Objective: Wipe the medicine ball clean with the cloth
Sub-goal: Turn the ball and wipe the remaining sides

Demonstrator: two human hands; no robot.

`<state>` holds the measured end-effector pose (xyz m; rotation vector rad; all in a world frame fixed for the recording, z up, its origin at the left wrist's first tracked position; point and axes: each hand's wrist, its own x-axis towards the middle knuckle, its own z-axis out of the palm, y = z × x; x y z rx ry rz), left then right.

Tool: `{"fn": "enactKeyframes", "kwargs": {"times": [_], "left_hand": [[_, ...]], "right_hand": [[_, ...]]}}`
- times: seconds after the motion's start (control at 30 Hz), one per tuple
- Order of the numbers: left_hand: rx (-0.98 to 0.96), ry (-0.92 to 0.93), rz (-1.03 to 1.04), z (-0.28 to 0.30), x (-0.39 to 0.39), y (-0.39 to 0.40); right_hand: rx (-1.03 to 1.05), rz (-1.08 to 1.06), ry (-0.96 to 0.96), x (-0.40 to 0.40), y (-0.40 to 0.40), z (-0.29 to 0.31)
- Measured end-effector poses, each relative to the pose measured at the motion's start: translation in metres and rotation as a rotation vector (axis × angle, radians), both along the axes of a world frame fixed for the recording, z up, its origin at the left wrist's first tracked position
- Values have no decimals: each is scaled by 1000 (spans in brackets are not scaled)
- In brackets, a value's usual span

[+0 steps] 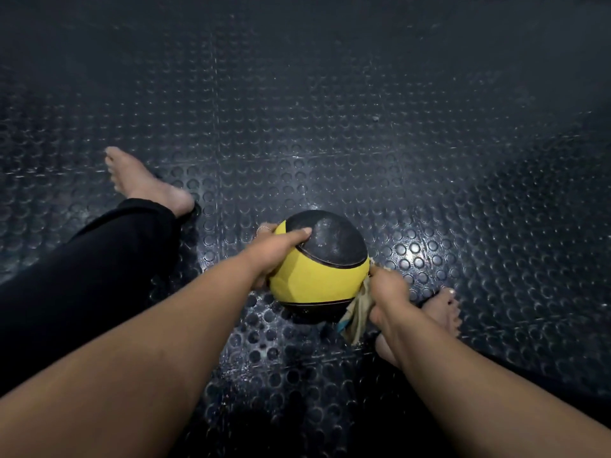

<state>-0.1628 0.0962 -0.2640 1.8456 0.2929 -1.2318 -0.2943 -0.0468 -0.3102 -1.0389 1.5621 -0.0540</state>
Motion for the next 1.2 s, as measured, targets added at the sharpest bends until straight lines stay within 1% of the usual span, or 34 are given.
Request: {"fn": "enactKeyframes", "kwargs": {"times": [0.07,0.13,0.2,0.23,0.33,0.4,0.43,0.5,0.57,0.63,0.73,0.83,0.93,1.1,1.2], "left_hand": [[-26,-15,70,-3,-6,7],[-26,-122,113,-1,-12,19],[39,-238,93,7,-14,34],[91,-283,32,10,-16,42],[187,-351,-284,19,-31,53],[248,-405,-371,18,-38,49],[280,-425,-379,17,-39,44],[319,-440,-412,18,-41,34],[304,-445,-471,16,-45,26],[277,-454,-530,16,-52,22],[290,-454,-580,18,-57,17],[305,-446,-607,19,-52,13],[323,-446,-609,15,-45,16],[332,-422,-532,18,-38,15],[346,-441,-575,16,-42,9]], "right_hand": [[-31,53,-1,4,3,6],[6,96,-63,7,9,12],[67,172,-124,10,16,12],[62,245,-118,12,22,12],[-144,512,43,22,29,16],[-283,630,122,26,31,24],[-345,662,114,26,30,27],[-490,703,48,22,30,31],[-602,747,-23,18,30,40],[-668,793,-102,19,33,50],[-741,847,-132,27,36,55],[-699,858,-104,44,26,48],[-693,915,-94,53,19,45],[-703,904,-183,2,38,48],[-708,842,-144,-5,36,44]]}}
